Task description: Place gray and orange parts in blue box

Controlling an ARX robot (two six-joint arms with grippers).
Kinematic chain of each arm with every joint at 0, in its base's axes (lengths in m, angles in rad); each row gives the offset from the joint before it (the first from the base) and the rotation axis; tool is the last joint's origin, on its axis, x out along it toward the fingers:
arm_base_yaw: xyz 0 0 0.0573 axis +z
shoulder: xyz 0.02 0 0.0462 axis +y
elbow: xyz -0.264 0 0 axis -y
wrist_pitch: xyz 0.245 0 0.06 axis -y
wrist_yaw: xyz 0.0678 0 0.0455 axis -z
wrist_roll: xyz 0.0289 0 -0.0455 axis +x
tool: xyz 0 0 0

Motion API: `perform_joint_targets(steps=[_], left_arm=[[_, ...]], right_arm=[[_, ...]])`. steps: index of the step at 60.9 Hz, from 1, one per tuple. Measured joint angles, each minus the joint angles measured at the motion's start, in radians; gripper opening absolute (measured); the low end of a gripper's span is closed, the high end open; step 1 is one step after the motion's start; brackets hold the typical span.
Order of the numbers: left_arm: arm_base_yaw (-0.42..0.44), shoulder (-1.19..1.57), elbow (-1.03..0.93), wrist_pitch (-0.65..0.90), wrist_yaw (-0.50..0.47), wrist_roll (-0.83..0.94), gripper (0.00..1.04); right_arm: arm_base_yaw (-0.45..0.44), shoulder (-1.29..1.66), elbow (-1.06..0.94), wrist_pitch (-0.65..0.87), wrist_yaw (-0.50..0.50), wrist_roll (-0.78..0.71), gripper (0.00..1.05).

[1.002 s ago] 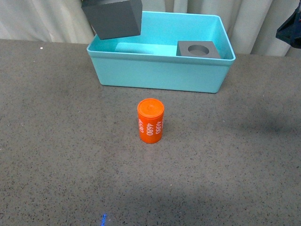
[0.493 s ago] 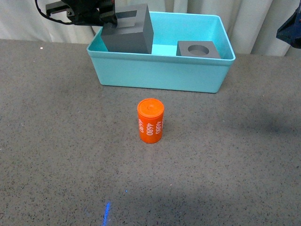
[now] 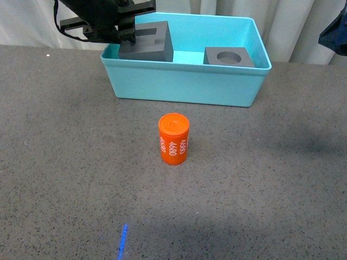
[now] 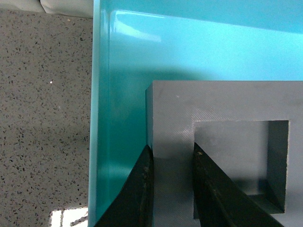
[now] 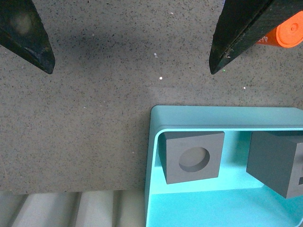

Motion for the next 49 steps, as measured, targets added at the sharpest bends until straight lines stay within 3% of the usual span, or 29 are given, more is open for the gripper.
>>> perform_joint_targets(steps=[16,34,41,49], left_arm=[[-0.001,0.005,0.001,0.007,-0.013,-0.004,0.19],[0.002,-0.039,-0.050,0.046,-0.002,-0.014,0.63],[0.004,-0.090,-0.082,0.068,0.006,-0.033,0.85],[0.004,-0.149,-0.123,0.097,0.003,-0.042,1.00]], right_arm=[[0.000,0.000,0.000,0.000,0.000,0.000,0.95],[0.000,0.000,0.000,0.000,0.000,0.000,0.95],[0.000,0.000,0.000,0.000,0.000,0.000,0.95],[0.000,0.000,0.000,0.000,0.000,0.000,0.95]])
